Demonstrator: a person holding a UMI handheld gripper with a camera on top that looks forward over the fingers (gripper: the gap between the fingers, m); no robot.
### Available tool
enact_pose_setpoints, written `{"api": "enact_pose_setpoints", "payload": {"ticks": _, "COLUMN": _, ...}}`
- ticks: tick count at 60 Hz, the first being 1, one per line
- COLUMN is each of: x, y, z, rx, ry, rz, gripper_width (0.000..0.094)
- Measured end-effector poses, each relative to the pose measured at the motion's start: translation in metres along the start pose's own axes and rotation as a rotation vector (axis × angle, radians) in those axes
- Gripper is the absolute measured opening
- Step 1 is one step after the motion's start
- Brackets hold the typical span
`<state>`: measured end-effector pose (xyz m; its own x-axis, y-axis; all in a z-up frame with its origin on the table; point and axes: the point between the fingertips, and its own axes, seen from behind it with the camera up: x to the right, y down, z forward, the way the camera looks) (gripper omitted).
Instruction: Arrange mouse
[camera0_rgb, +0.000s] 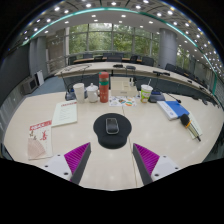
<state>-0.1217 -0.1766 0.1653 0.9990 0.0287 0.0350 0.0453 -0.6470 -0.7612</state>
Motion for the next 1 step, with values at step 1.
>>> {"api": "enact_pose_setpoints", "payload": {"ticks": 1, "x": 0.0002, "y": 0.0007, "z": -0.0010, "rx": -0.001, "ry": 0.000, "rz": -0.002, "gripper_width": 0.0854}}
